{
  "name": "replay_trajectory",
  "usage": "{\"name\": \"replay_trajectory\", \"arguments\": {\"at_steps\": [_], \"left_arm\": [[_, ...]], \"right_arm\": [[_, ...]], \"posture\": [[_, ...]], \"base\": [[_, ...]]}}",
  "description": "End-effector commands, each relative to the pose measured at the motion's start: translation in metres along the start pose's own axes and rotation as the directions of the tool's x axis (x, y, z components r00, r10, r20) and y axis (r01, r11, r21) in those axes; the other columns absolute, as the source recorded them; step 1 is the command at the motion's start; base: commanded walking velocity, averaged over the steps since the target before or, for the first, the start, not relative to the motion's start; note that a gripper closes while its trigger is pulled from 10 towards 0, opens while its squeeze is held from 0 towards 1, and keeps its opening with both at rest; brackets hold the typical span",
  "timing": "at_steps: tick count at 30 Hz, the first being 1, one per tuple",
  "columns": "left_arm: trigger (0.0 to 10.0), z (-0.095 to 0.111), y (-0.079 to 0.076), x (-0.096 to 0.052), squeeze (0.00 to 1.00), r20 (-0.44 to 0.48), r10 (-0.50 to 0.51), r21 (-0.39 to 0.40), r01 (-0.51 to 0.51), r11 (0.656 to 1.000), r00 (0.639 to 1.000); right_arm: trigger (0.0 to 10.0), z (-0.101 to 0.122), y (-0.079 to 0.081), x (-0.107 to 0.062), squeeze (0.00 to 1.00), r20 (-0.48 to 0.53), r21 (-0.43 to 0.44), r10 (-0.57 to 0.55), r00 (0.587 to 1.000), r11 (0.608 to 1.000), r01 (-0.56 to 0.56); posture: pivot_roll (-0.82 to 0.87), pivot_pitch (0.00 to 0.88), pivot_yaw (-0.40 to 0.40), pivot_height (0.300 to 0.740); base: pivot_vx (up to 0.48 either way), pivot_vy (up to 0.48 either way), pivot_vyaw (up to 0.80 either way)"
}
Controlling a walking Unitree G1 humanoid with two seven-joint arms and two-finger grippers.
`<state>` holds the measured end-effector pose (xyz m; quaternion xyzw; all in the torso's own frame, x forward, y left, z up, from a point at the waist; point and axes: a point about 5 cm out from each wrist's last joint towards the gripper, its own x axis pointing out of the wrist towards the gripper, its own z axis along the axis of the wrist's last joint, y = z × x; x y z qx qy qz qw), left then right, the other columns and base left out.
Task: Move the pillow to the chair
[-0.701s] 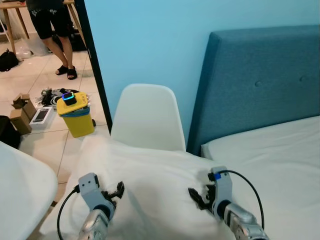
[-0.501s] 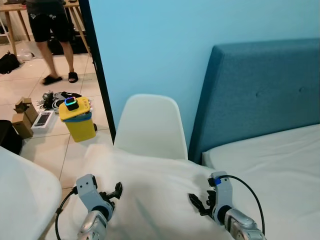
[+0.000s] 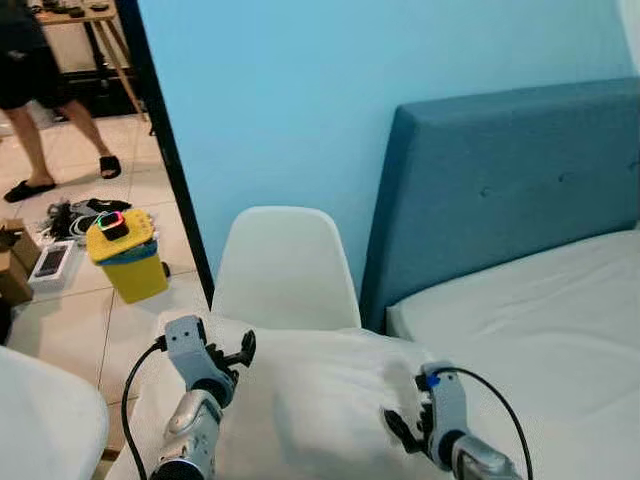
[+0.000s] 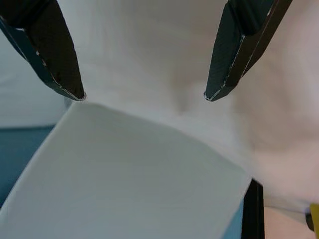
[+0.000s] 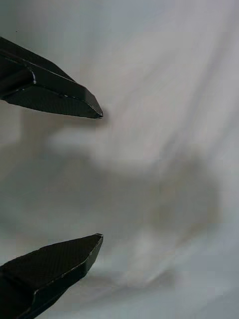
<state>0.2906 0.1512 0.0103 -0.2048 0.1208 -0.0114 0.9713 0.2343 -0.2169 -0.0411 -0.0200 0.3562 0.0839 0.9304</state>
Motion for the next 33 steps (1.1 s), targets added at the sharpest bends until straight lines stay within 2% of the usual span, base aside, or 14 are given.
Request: {"name": "replay_trajectory", "arguments": {"at_steps": [1,5,8,15,17,21,25,26,30,33], "left_arm": [[10.0,-0.016,0.01,-0.01,0.0,-0.068,0.037,0.008,-0.037,0.999,0.997],[10.0,-0.034,0.021,-0.023,0.0,-0.142,0.073,0.025,-0.071,0.997,0.987],[10.0,-0.037,0.023,-0.025,0.0,-0.154,0.08,0.029,-0.076,0.997,0.985],[10.0,-0.038,0.024,-0.026,0.0,-0.166,0.077,0.04,-0.071,0.997,0.983],[10.0,-0.033,0.019,-0.021,0.0,-0.15,0.06,0.047,-0.054,0.997,0.987],[10.0,-0.029,0.014,-0.017,0.0,-0.128,0.035,0.058,-0.028,0.998,0.991],[10.0,-0.023,0.005,-0.012,0.0,-0.097,-0.025,0.103,0.035,0.994,0.995],[10.0,-0.023,0.005,-0.012,0.0,-0.097,-0.025,0.103,0.035,0.994,0.995],[10.0,-0.018,-0.004,-0.009,0.0,-0.067,-0.076,0.122,0.084,0.989,0.995],[10.0,-0.017,-0.005,-0.008,0.0,-0.063,-0.081,0.125,0.088,0.988,0.995]], "right_arm": [[10.0,-0.016,-0.003,-0.004,0.0,-0.065,-0.002,-0.036,0.997,0.999,0.036],[10.0,-0.024,-0.008,-0.007,0.0,-0.081,0.014,-0.07,0.994,0.997,0.071],[10.0,-0.023,-0.008,-0.007,0.0,-0.076,0.019,-0.073,0.994,0.997,0.075],[10.0,-0.002,-0.012,-0.002,0.0,0.003,0.057,-0.096,0.995,0.994,0.096],[10.0,0.014,-0.014,0.001,0.0,0.05,0.078,-0.107,0.993,0.992,0.103],[10.0,0.027,-0.017,0.002,0.0,0.092,0.112,-0.122,0.988,0.987,0.112],[10.0,0.054,-0.028,0.002,0.0,0.178,0.132,-0.171,0.969,0.98,0.149],[10.0,0.054,-0.028,0.002,0.0,0.178,0.132,-0.171,0.969,0.98,0.149],[10.0,0.09,-0.04,-0.001,0.0,0.296,0.129,-0.212,0.931,0.975,0.181],[10.0,0.097,-0.042,-0.002,0.0,0.319,0.13,-0.217,0.923,0.974,0.184]], "posture": [[0.05,0.038,-0.002,0.74],[0.05,0.038,0.004,0.74],[0.05,0.038,0.004,0.74],[0.05,0.032,0.008,0.74],[0.04,0.03,0.009,0.74],[0.04,0.03,0.009,0.74],[0.04,0.033,0.012,0.74],[0.04,0.033,0.012,0.74],[0.04,0.033,0.015,0.74],[0.04,0.033,0.015,0.74]], "base": [[-0.48,0.0,0.0],[-0.48,0.0,0.0],[-0.48,0.0,0.0],[-0.48,0.0,0.0],[-0.48,0.0,-0.62],[-0.398,0.0,-0.77],[0.0,0.0,-0.77],[0.0,0.0,-0.76],[0.0,0.0,-0.76],[0.0,0.0,-0.76]]}}
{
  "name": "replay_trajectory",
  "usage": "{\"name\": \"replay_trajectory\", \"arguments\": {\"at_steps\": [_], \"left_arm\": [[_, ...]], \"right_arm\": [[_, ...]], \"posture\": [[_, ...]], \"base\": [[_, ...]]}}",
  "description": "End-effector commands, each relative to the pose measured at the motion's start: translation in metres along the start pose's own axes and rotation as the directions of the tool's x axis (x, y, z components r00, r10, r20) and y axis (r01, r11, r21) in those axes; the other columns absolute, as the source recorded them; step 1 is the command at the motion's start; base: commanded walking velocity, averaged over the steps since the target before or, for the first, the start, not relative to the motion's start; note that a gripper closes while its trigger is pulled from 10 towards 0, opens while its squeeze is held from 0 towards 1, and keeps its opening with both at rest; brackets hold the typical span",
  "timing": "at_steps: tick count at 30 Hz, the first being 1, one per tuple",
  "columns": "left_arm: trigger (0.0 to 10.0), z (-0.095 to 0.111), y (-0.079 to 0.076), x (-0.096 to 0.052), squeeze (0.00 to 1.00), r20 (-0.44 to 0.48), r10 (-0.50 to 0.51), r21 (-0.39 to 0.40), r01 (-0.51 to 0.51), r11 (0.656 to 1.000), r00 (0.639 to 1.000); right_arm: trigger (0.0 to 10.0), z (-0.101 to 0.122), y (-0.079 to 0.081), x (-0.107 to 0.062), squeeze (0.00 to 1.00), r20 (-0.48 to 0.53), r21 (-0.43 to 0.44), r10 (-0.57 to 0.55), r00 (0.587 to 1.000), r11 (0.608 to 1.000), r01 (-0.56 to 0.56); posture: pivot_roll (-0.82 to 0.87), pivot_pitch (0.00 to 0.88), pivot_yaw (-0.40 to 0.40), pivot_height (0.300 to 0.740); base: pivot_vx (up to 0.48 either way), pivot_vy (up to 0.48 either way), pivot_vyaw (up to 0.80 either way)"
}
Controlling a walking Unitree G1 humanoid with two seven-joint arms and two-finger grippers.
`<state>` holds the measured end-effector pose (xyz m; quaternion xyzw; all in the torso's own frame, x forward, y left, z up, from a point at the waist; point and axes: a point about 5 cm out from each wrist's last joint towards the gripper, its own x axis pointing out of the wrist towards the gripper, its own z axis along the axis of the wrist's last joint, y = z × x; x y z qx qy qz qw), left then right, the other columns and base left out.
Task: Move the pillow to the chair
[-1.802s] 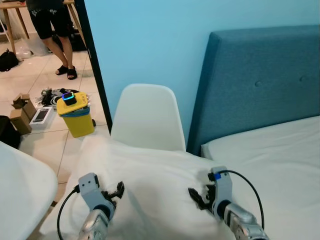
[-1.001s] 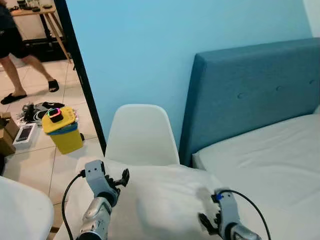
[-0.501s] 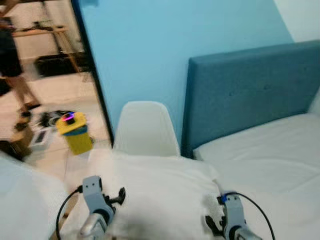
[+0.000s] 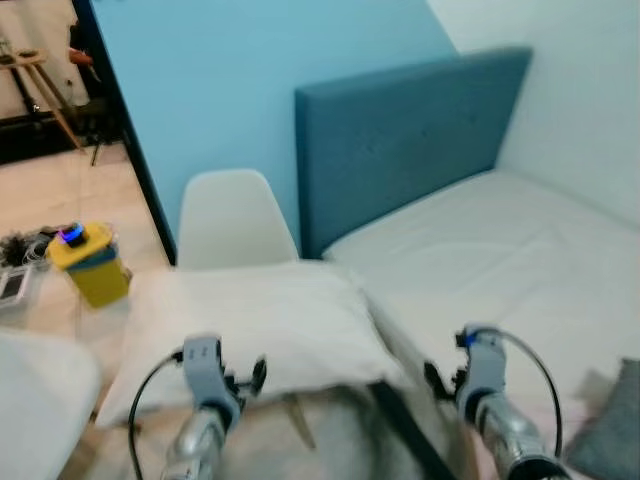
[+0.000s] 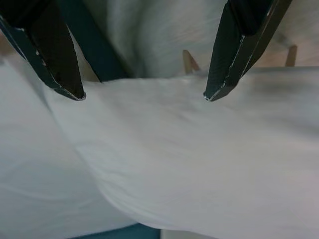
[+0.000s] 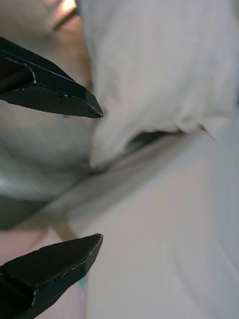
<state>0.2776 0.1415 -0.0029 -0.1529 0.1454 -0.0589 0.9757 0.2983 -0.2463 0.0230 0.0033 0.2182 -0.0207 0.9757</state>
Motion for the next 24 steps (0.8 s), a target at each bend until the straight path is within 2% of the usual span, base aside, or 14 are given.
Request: {"name": "replay_trajectory", "arguments": {"at_steps": [1,4,6,9,12,21,22,24], "left_arm": [[10.0,0.005,-0.006,0.003,0.0,0.023,-0.036,0.026,0.035,0.999,0.999],[10.0,0.008,-0.01,0.005,0.0,0.034,-0.065,0.034,0.064,0.997,0.997],[10.0,0.008,-0.01,0.005,0.0,0.034,-0.065,0.034,0.064,0.997,0.997],[10.0,0.012,-0.017,0.008,0.0,0.047,-0.12,0.051,0.117,0.992,0.992],[10.0,0.015,-0.022,0.009,0.0,0.054,-0.149,0.059,0.146,0.988,0.987],[10.0,0.017,-0.03,0.012,0.0,0.058,-0.189,0.067,0.185,0.98,0.98],[10.0,0.017,-0.031,0.013,0.0,0.056,-0.196,0.07,0.192,0.979,0.979],[10.0,0.017,-0.031,0.013,0.0,0.055,-0.198,0.069,0.194,0.979,0.979]], "right_arm": [[10.0,0.028,-0.006,0.004,0.0,0.11,0.01,-0.02,0.994,1.0,0.019],[10.0,0.04,-0.009,0.004,0.0,0.152,0.014,-0.028,0.988,1.0,0.026],[10.0,0.04,-0.009,0.004,0.0,0.152,0.014,-0.028,0.988,1.0,0.026],[10.0,0.053,-0.015,0.004,0.0,0.201,0.025,-0.049,0.978,0.999,0.045],[10.0,0.056,-0.016,0.004,0.0,0.226,0.052,-0.063,0.972,0.997,0.053],[10.0,0.06,-0.021,0.001,0.0,0.253,0.077,-0.111,0.961,0.993,0.094],[10.0,0.06,-0.029,-0.001,0.0,0.243,0.077,-0.148,0.959,0.988,0.133],[10.0,0.059,-0.035,-0.002,0.0,0.233,0.067,-0.173,0.957,0.985,0.162]], "posture": [[0.03,0.034,0.02,0.74],[0.03,0.034,0.02,0.74],[0.03,0.034,0.02,0.74],[0.02,0.033,0.024,0.74],[0.02,0.032,0.027,0.74],[0.01,0.032,0.031,0.74],[0.0,0.032,0.039,0.74],[0.0,0.033,0.042,0.74]], "base": [[0.0,0.0,-0.76],[0.0,0.0,-0.76],[0.0,0.0,-0.76],[0.0,0.0,-0.76],[0.0,-0.266,-0.74],[0.0,-0.465,0.0],[0.0,-0.472,-0.76],[0.0,-0.476,-0.76]]}}
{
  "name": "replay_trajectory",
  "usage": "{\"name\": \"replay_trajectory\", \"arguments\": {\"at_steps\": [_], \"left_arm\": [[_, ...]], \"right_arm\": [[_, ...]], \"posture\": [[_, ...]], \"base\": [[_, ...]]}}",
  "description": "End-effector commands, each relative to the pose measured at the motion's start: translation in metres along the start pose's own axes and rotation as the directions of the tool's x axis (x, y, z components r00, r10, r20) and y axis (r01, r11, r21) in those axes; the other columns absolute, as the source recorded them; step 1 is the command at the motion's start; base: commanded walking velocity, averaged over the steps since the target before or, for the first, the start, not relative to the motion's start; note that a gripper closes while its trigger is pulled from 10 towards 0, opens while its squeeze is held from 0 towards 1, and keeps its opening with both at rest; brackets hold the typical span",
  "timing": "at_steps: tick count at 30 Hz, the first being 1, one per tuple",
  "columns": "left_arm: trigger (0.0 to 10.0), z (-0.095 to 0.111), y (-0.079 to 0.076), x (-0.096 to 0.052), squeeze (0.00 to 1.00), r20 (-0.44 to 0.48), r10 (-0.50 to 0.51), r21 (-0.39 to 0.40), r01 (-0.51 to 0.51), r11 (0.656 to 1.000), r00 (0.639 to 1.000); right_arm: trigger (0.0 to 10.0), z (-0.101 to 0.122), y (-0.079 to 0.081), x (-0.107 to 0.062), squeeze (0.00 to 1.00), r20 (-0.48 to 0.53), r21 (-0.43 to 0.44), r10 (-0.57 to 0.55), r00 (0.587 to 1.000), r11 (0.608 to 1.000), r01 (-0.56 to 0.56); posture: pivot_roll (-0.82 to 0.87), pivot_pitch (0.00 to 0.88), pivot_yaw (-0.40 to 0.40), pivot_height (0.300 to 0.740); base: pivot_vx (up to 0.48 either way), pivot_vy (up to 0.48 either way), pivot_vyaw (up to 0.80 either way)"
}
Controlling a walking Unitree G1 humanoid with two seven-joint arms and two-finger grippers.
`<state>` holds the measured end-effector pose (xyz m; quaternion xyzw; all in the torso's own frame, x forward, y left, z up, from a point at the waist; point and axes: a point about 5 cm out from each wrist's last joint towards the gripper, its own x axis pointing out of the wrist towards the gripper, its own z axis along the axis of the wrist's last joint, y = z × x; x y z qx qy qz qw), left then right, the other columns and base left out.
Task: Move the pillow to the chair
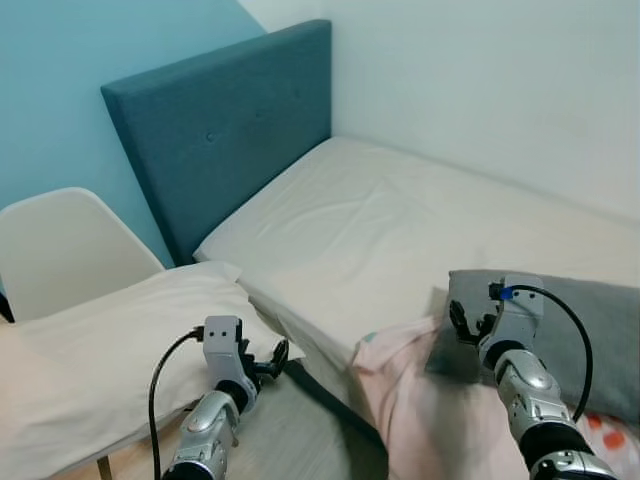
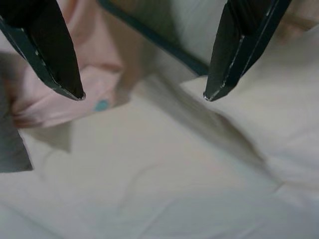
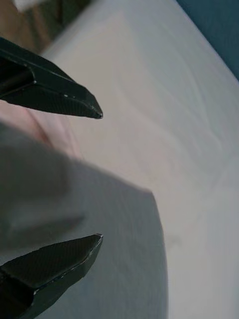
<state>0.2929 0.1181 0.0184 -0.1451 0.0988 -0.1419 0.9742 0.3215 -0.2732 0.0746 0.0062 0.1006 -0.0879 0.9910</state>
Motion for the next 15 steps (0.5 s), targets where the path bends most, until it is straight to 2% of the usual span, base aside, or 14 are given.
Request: {"name": "replay_trajectory", "arguments": {"at_steps": [1,2,8,15], "left_arm": [[10.0,0.0,-0.003,0.001,0.0,-0.004,-0.025,0.018,0.025,1.0,1.0],[10.0,0.0,-0.003,0.001,0.0,-0.004,-0.024,0.017,0.024,1.0,1.0],[10.0,0.003,0.002,0.001,0.0,0.007,0.024,-0.006,-0.024,1.0,1.0],[10.0,0.002,0.004,0.0,0.0,0.005,0.032,-0.003,-0.032,0.999,0.999]], "right_arm": [[10.0,0.002,-0.014,-0.002,0.0,-0.003,-0.006,-0.064,0.998,0.998,0.064],[10.0,0.002,-0.018,-0.002,0.0,-0.008,-0.011,-0.083,0.997,0.997,0.083],[10.0,0.001,-0.026,-0.005,0.0,-0.021,-0.024,-0.119,0.993,0.993,0.119],[10.0,0.001,-0.031,-0.006,0.0,-0.027,-0.042,-0.143,0.989,0.989,0.142]], "posture": [[0.0,0.034,0.041,0.74],[0.0,0.034,0.041,0.74],[0.0,0.038,0.041,0.74],[-0.01,0.036,0.039,0.74]], "base": [[0.0,-0.48,-0.76],[0.0,-0.48,-0.76],[0.0,0.0,-0.76],[0.0,0.0,-0.75]]}}
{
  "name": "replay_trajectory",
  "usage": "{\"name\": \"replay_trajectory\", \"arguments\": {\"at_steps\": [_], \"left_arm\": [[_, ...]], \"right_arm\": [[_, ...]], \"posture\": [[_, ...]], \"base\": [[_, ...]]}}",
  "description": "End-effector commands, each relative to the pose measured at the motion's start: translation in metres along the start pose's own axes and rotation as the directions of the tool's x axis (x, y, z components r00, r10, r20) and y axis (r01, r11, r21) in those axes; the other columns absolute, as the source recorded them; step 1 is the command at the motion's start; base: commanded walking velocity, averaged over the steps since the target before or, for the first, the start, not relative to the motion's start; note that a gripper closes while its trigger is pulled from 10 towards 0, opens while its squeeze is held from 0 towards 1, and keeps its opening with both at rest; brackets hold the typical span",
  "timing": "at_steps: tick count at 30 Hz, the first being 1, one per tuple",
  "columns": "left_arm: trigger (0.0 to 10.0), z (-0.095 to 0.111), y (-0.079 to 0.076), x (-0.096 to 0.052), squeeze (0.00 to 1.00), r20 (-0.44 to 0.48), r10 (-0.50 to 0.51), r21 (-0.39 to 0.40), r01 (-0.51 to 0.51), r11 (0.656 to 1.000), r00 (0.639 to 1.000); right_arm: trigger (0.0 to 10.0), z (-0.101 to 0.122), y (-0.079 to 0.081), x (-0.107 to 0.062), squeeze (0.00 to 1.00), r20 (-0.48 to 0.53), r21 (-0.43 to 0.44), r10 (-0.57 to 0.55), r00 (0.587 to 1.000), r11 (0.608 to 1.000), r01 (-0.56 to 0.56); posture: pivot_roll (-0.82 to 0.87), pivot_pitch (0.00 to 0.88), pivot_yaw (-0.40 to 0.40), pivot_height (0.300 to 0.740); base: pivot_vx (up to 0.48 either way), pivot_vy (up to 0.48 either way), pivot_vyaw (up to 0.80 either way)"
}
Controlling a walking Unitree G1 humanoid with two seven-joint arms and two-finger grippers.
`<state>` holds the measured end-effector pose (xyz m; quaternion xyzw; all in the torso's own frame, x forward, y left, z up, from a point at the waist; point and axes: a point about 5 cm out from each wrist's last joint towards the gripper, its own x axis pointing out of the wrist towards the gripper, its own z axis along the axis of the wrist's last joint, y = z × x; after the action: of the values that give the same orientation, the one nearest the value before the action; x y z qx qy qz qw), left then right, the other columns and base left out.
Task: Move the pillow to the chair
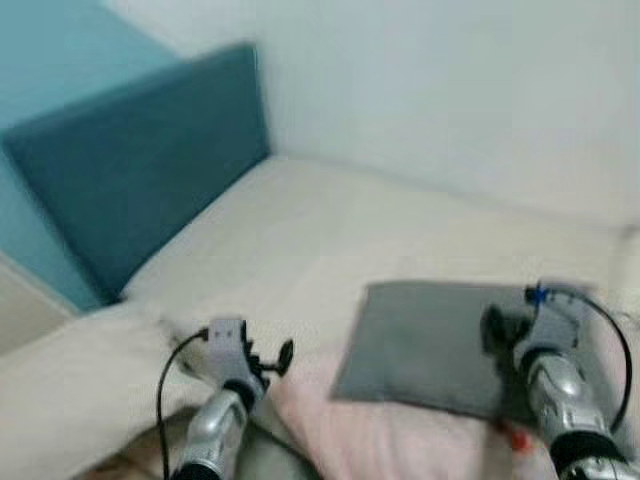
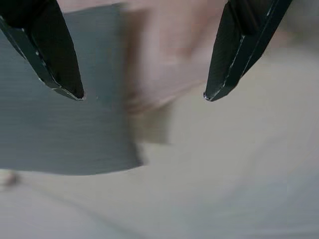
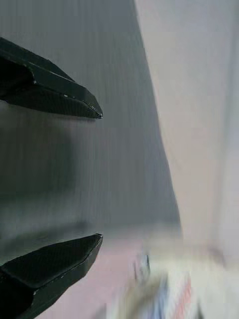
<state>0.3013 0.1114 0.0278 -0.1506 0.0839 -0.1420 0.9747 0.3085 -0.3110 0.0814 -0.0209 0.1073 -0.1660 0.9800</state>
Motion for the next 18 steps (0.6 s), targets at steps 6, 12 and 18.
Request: {"name": "replay_trajectory", "arguments": {"at_steps": [6,12,18], "left_arm": [[10.0,-0.007,0.01,-0.008,0.0,-0.026,0.037,-0.002,-0.037,0.999,0.999],[10.0,-0.008,0.009,-0.008,0.0,-0.032,0.041,0.0,-0.041,0.999,0.999],[10.0,-0.009,0.017,-0.013,0.0,-0.029,0.089,0.055,-0.088,0.995,0.996]], "right_arm": [[10.0,0.0,0.005,0.0,0.0,-0.007,-0.006,0.013,1.0,1.0,-0.013],[10.0,0.0,0.007,0.0,0.0,0.002,0.036,0.025,1.0,0.999,-0.025],[10.0,-0.014,0.004,-0.005,0.0,-0.04,0.197,0.041,0.998,0.98,-0.032]], "posture": [[-0.01,0.034,0.036,0.74],[-0.01,0.034,0.035,0.74],[-0.01,0.04,0.036,0.74]], "base": [[0.0,0.0,-0.76],[0.0,0.0,0.0],[0.0,0.0,0.0]]}}
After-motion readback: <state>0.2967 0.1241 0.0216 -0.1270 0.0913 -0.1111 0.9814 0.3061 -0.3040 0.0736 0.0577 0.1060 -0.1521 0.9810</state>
